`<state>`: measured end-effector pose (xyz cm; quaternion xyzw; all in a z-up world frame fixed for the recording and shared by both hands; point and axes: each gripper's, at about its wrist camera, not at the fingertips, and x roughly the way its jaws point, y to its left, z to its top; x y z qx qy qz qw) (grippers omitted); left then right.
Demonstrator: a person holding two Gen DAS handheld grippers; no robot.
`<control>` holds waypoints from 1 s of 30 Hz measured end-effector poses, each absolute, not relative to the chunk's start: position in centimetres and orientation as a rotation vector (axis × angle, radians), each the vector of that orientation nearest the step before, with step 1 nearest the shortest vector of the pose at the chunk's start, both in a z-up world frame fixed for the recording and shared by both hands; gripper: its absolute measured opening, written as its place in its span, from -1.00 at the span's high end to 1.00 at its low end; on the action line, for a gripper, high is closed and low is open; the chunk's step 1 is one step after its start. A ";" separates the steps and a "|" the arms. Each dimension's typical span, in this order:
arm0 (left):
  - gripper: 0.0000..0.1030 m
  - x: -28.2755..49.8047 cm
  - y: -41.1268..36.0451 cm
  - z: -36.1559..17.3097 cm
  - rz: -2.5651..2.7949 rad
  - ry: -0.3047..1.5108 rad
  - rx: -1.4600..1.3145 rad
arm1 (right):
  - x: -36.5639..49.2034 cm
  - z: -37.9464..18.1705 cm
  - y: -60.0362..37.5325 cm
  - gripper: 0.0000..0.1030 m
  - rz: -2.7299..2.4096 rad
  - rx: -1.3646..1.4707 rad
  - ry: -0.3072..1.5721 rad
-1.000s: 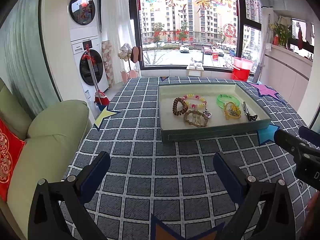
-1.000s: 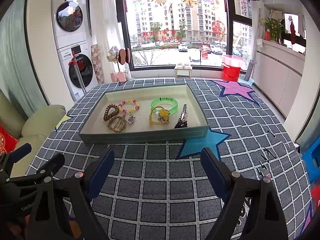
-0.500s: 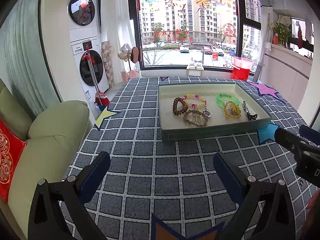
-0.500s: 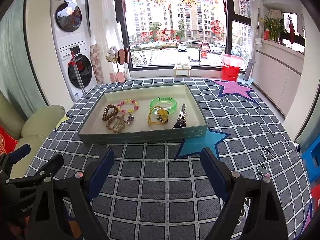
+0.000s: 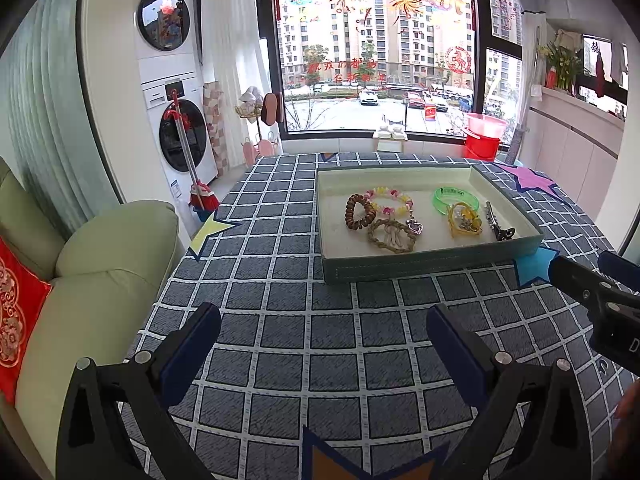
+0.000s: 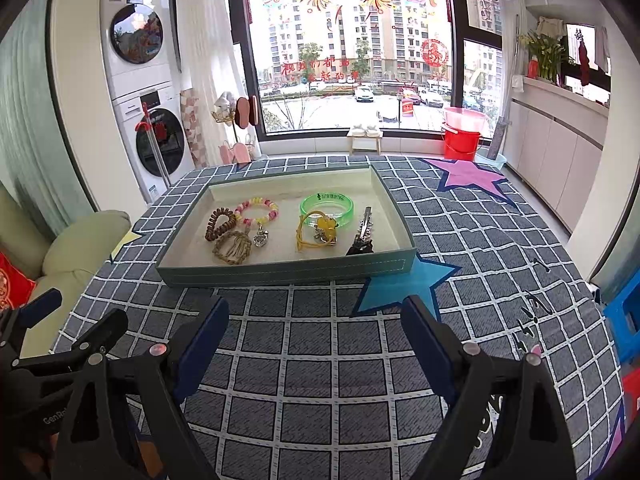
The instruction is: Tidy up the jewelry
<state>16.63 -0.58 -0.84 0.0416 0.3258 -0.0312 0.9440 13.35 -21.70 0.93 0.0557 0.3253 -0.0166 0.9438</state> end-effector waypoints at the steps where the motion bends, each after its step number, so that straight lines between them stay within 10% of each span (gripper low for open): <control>1: -1.00 16.6 -0.6 -0.8 -0.064 0.664 0.084 | 13.4 0.9 -21.7 -0.74 -0.034 0.114 0.663; 30: -1.00 16.5 -0.5 -0.7 -0.060 0.669 0.085 | 13.3 1.0 -21.6 -0.74 -0.033 0.112 0.662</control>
